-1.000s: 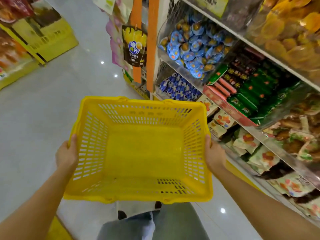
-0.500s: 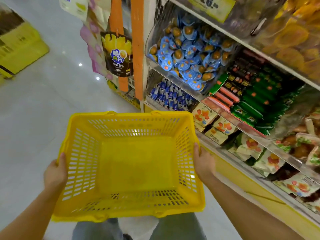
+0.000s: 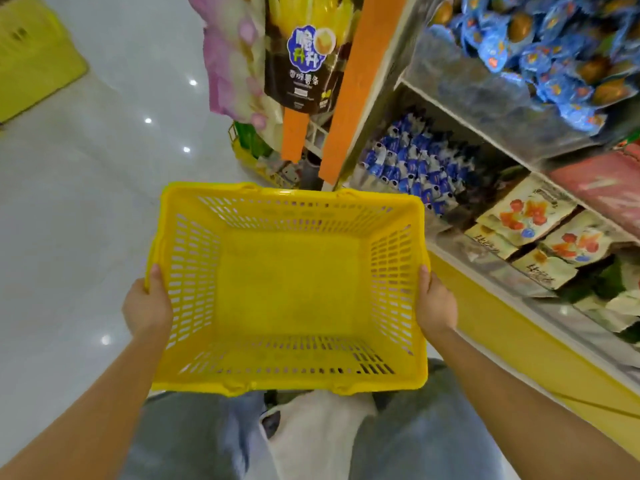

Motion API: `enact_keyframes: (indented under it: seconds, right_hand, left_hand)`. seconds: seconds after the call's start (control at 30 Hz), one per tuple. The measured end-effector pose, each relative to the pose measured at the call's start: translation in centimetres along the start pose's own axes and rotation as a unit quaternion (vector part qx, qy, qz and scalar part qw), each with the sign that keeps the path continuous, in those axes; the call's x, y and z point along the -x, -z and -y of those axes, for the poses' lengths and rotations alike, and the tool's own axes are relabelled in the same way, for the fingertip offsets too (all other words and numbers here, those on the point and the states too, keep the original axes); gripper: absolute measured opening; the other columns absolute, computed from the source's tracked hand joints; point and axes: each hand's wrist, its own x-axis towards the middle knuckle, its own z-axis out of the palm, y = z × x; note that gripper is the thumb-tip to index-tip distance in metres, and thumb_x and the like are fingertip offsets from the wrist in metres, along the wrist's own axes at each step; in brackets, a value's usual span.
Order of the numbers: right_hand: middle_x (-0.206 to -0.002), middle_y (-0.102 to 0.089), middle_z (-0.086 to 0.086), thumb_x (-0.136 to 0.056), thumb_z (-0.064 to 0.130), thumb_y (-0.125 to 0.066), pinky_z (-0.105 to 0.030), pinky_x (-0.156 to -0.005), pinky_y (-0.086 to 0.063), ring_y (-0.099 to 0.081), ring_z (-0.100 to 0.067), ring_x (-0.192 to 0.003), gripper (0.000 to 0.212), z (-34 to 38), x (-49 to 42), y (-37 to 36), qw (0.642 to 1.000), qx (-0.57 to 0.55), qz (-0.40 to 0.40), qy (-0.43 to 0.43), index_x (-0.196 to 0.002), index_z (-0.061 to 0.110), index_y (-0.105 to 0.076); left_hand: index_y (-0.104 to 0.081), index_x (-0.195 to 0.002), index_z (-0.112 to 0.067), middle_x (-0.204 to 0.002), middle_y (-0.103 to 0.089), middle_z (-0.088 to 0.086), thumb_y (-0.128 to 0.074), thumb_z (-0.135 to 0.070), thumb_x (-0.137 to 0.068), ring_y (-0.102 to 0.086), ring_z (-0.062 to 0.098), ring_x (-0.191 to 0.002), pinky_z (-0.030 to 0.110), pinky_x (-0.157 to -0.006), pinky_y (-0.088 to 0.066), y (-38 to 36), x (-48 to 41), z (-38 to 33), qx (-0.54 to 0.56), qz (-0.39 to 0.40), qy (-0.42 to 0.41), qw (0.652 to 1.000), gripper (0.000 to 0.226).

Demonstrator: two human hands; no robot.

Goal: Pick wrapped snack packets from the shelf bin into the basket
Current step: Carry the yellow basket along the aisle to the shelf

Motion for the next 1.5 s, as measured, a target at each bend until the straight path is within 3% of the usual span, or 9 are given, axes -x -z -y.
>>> enact_keyframes:
  seconds: [0.13, 0.33, 0.63, 0.93, 1.1, 1.2, 1.33, 1.4, 1.5]
  right_hand:
    - [-0.086, -0.059, -0.019, -0.099, 0.041, -0.02, -0.034, -0.059, -0.031, -0.057, -0.038, -0.085, 0.05, -1.7, -2.7, -5.3, 1.0, -0.001, 0.016, 0.004, -0.097, 0.003, -0.053]
    - [-0.11, -0.06, -0.027, -0.1, 0.041, -0.021, -0.04, -0.077, -0.04, -0.055, -0.041, -0.102, 0.055, -5.0, -7.8, -12.7, 0.998, -0.002, 0.056, -0.002, -0.111, -0.001, -0.055]
    - [-0.106, -0.062, -0.031, -0.1, 0.039, -0.023, -0.041, -0.078, -0.042, -0.057, -0.042, -0.102, 0.055, -10.4, -11.5, -19.5, 0.997, 0.068, 0.043, 0.023, -0.103, -0.002, -0.058]
    - [-0.115, -0.059, -0.032, -0.101, 0.035, -0.024, -0.038, -0.084, -0.04, -0.055, -0.041, -0.11, 0.057, -13.0, -11.4, -21.5, 0.996, 0.052, 0.073, 0.026, -0.105, -0.009, -0.059]
    - [-0.131, -0.051, -0.026, -0.101, 0.028, -0.035, -0.034, -0.093, -0.037, -0.049, -0.035, -0.122, 0.045, -13.3, -9.3, -21.1, 0.989, 0.074, 0.13, 0.007, -0.125, -0.008, -0.047]
    - [-0.133, -0.049, -0.022, -0.1, 0.025, -0.039, -0.031, -0.092, -0.037, -0.05, -0.03, -0.121, 0.044, -12.9, -8.3, -20.4, 0.985, 0.065, 0.159, 0.036, -0.127, -0.009, -0.042]
    - [-0.143, -0.038, -0.015, -0.097, 0.026, -0.045, -0.027, -0.1, -0.033, -0.041, -0.024, -0.13, 0.051, -11.9, -6.7, -17.4, 0.971, 0.084, 0.179, 0.131, -0.137, -0.002, -0.031]
    - [-0.144, -0.037, -0.009, -0.096, 0.027, -0.048, -0.025, -0.104, -0.03, -0.039, -0.018, -0.13, 0.051, -10.6, -6.4, -14.5, 0.963, 0.063, 0.146, 0.22, -0.141, 0.008, -0.031]
    - [-0.124, -0.053, 0.009, -0.095, 0.029, -0.049, -0.011, -0.09, -0.041, -0.05, 0.003, -0.107, 0.031, -7.5, -6.9, -9.3, 0.944, 0.012, 0.04, 0.327, -0.126, 0.025, -0.046]
  left_hand:
    - [-0.053, -0.09, 0.011, -0.097, -0.055, 0.037, -0.036, -0.037, -0.099, -0.051, 0.045, -0.095, 0.046, -0.08, -0.036, -4.6, -2.6, 3.1, 0.038, -0.016, -0.014, 0.999, 0.052]
    - [-0.051, -0.082, 0.0, -0.083, -0.05, 0.025, -0.039, -0.037, -0.098, -0.047, 0.036, -0.084, 0.042, -0.078, -0.034, -12.2, -5.1, 8.2, 0.077, -0.023, -0.008, 0.997, 0.041]
    - [-0.055, -0.086, 0.012, -0.094, -0.056, 0.04, -0.038, -0.028, -0.099, -0.053, 0.048, -0.093, 0.046, -0.078, -0.037, -20.5, -6.7, 13.6, 0.053, -0.025, -0.036, 0.998, 0.046]
    - [-0.048, -0.11, 0.014, -0.115, -0.05, 0.039, -0.039, -0.022, -0.097, -0.048, 0.052, -0.108, 0.053, -0.087, -0.039, -22.4, -6.6, 13.0, -0.05, -0.024, -0.083, 0.995, 0.039]
    - [-0.037, -0.125, 0.012, -0.126, -0.041, 0.038, -0.052, -0.017, -0.09, -0.038, 0.05, -0.119, 0.051, -0.098, -0.031, -22.1, -4.0, 12.0, -0.136, 0.002, -0.089, 0.987, 0.048]
    - [-0.043, -0.124, 0.011, -0.125, -0.044, 0.036, -0.053, -0.012, -0.088, -0.039, 0.047, -0.119, 0.047, -0.1, -0.03, -22.2, -2.7, 10.5, -0.164, 0.028, -0.158, 0.973, 0.045]
    - [-0.056, -0.116, 0.007, -0.117, -0.056, 0.031, -0.055, -0.005, -0.088, -0.05, 0.042, -0.112, 0.045, -0.097, -0.035, -23.2, 0.1, 6.1, -0.095, 0.079, -0.313, 0.942, 0.031]
    - [-0.061, -0.11, 0.001, -0.11, -0.061, 0.023, -0.055, -0.007, -0.088, -0.053, 0.038, -0.107, 0.043, -0.093, -0.037, -23.4, 1.9, 3.1, -0.061, 0.078, -0.395, 0.913, 0.024]
    - [-0.061, -0.108, -0.01, -0.105, -0.06, 0.009, -0.052, -0.014, -0.091, -0.053, 0.028, -0.102, 0.04, -0.089, -0.038, -23.3, 4.2, -2.1, -0.015, 0.075, -0.509, 0.858, 0.019]
